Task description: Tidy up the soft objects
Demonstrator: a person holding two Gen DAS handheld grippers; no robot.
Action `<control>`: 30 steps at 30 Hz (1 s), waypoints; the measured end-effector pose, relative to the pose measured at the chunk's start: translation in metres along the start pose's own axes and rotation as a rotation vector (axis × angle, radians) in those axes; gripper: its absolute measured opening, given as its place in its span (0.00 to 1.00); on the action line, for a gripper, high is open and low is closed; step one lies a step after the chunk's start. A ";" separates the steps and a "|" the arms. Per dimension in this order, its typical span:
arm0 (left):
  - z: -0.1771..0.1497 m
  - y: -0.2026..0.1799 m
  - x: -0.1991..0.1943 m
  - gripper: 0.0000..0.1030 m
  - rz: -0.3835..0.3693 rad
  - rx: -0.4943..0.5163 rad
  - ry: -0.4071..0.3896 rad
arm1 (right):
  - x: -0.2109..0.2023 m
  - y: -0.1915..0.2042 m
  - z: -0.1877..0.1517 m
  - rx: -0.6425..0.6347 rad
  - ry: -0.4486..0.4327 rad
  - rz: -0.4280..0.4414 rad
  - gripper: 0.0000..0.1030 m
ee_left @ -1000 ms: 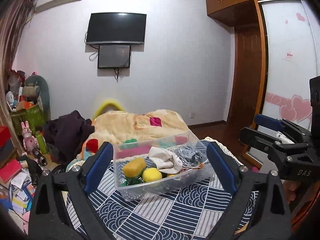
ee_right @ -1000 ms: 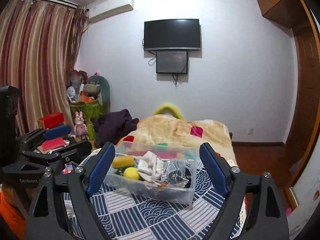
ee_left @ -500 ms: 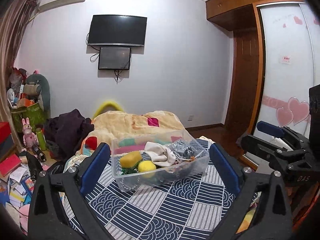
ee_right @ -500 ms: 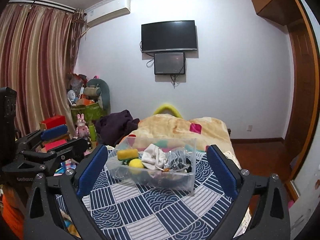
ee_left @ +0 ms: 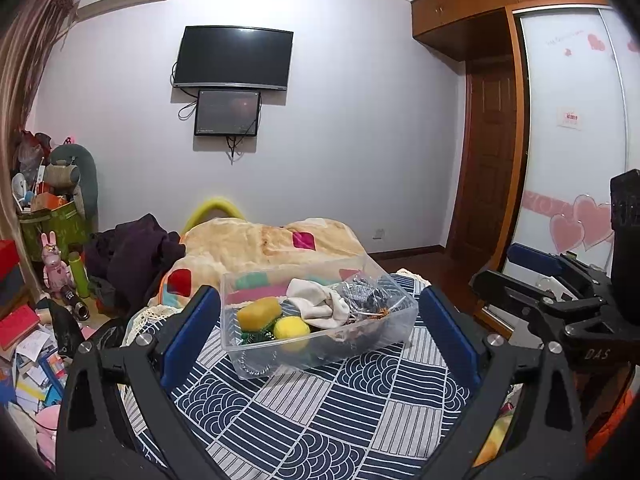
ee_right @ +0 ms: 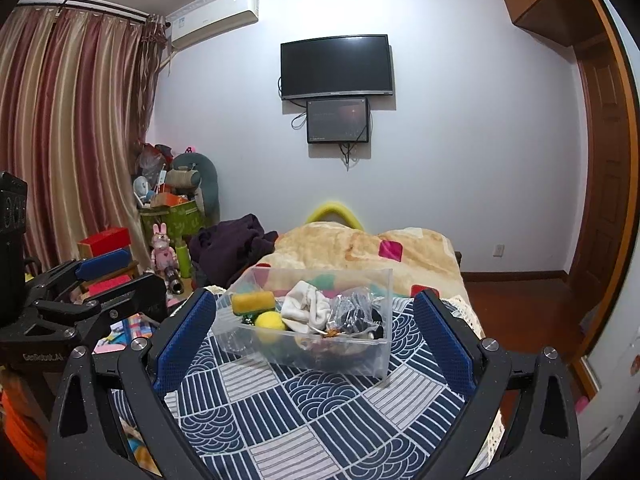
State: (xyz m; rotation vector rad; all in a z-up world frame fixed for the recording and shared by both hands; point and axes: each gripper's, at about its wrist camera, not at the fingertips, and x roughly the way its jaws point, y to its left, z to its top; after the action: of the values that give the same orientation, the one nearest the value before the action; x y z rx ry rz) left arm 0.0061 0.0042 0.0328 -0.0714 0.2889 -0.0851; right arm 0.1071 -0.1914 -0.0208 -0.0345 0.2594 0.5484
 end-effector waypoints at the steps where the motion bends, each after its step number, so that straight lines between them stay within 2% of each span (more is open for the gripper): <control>1: -0.001 0.000 0.000 0.98 0.001 0.001 0.000 | 0.000 0.000 0.000 0.000 0.000 0.000 0.96; 30: -0.005 -0.004 -0.002 1.00 -0.006 0.007 0.012 | 0.000 -0.001 0.000 0.005 0.003 0.001 0.96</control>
State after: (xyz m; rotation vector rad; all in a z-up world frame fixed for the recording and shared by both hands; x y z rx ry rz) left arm 0.0028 0.0005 0.0292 -0.0647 0.3005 -0.0921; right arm 0.1076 -0.1917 -0.0205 -0.0303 0.2635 0.5487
